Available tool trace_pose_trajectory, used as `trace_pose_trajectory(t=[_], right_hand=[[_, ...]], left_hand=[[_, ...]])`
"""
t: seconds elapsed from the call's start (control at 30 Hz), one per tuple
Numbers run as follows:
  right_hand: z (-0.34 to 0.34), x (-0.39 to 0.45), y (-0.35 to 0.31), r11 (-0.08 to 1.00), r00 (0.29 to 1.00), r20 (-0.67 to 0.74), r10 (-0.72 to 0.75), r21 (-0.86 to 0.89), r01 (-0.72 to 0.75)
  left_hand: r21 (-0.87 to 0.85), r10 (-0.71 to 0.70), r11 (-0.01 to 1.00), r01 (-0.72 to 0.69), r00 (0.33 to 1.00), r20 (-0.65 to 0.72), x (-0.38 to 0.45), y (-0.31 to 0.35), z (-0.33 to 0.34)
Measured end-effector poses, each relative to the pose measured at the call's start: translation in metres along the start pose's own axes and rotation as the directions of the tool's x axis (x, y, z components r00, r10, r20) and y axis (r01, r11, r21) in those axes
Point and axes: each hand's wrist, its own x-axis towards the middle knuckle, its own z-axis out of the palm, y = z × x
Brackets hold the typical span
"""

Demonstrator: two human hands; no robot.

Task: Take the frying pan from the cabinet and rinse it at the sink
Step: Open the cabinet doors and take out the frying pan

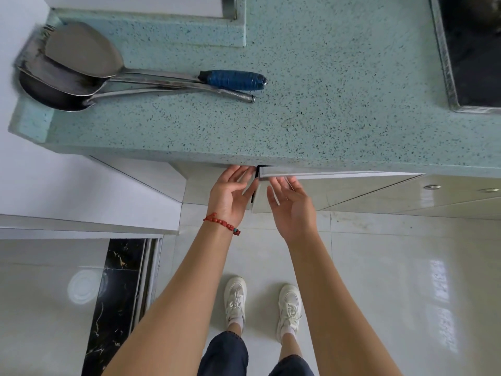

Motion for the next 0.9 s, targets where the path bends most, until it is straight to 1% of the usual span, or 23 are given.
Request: trace_pose_trajectory(t=[0.13, 0.2, 0.27, 0.33, 0.4, 0.5, 0.6, 0.67, 0.8, 0.9], right_hand=[[-0.012, -0.017, 0.003, 0.995, 0.997, -0.074, -0.031, -0.093, 0.024], [-0.021, -0.028, 0.006, 0.982, 0.99, -0.123, -0.063, -0.184, 0.039], [-0.03, -0.041, 0.009, 0.961, 0.974, -0.201, -0.102, -0.272, 0.045], [-0.04, -0.051, 0.012, 0.914, 0.95, -0.265, -0.168, -0.404, 0.049], [-0.051, -0.062, 0.015, 0.853, 0.927, -0.296, -0.229, -0.521, 0.044], [-0.07, -0.078, 0.018, 0.775, 0.891, -0.328, -0.313, -0.631, 0.04], [-0.086, -0.092, 0.014, 0.724, 0.87, -0.318, -0.376, -0.687, 0.061], [-0.096, -0.099, 0.012, 0.683, 0.862, -0.3, -0.41, -0.727, 0.071], [-0.113, -0.11, 0.007, 0.639, 0.849, -0.268, -0.455, -0.763, 0.102], [-0.13, -0.119, 0.002, 0.61, 0.84, -0.241, -0.487, -0.781, 0.13]], left_hand=[[0.052, 0.002, 0.999, 0.002, 0.998, -0.068, -0.021, -0.007, -0.016], [0.115, 0.009, 0.993, 0.003, 0.995, -0.104, -0.037, -0.008, -0.028], [0.214, 0.034, 0.977, -0.003, 0.989, -0.143, -0.055, -0.009, -0.041], [0.318, 0.082, 0.948, -0.013, 0.975, -0.207, -0.071, -0.011, -0.053], [0.399, 0.147, 0.917, -0.027, 0.95, -0.275, -0.085, -0.013, -0.065], [0.518, 0.257, 0.854, -0.047, 0.904, -0.342, -0.101, -0.016, -0.082], [0.598, 0.355, 0.798, -0.081, 0.864, -0.357, -0.116, -0.016, -0.096], [0.666, 0.406, 0.741, -0.086, 0.847, -0.343, -0.124, -0.015, -0.106], [0.723, 0.469, 0.685, -0.085, 0.811, -0.349, -0.14, -0.01, -0.123], [0.785, 0.516, 0.614, -0.079, 0.793, -0.324, -0.155, -0.005, -0.134]])
